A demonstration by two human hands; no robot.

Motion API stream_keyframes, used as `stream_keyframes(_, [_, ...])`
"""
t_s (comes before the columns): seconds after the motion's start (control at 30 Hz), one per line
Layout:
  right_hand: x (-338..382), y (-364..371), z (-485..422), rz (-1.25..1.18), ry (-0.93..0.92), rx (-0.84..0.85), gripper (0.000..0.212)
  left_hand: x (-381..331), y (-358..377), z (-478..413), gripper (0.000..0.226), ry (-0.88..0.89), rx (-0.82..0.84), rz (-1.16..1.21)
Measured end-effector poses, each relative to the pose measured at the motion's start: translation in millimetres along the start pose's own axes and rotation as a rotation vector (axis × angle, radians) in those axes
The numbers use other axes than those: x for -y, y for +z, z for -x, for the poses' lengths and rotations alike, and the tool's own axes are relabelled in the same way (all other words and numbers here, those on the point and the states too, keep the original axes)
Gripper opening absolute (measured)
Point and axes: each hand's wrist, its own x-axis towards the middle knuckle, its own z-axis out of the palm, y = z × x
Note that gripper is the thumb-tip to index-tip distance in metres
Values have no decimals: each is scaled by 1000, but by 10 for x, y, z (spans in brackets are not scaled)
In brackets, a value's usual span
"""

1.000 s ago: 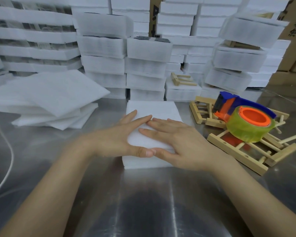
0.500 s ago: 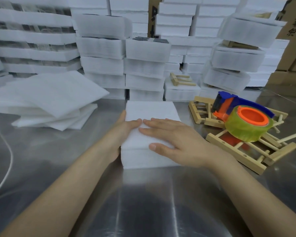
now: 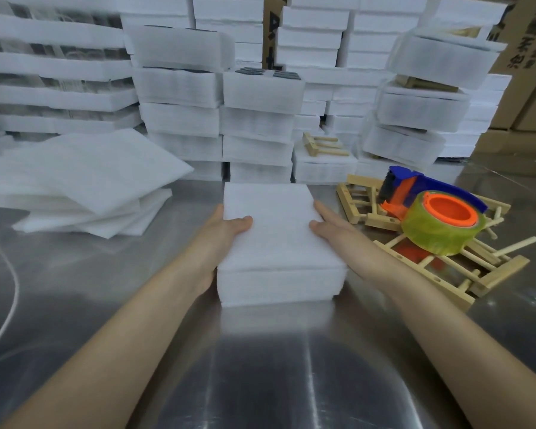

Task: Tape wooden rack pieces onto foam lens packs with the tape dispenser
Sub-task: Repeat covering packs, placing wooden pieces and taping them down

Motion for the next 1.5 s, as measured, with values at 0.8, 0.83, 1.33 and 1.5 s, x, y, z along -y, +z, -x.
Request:
stream_keyframes(0.8, [-339,-165,-383,1322,71,-435,38,22,-24,-36,51,3,-33,-28])
stream_keyframes(0.83, [-333,-163,-379,1317,53,-423,36,25,-23,-36,48,13,-28,-29])
stream_keyframes(1.33, [-156,-213,-313,209,-458,-577,27,51,-27,-69,31,43,-20,-17])
stream_keyframes(1.5, [292,-134,86,246,-853,-588,26,50,-28,-74,27,53,-18,-4])
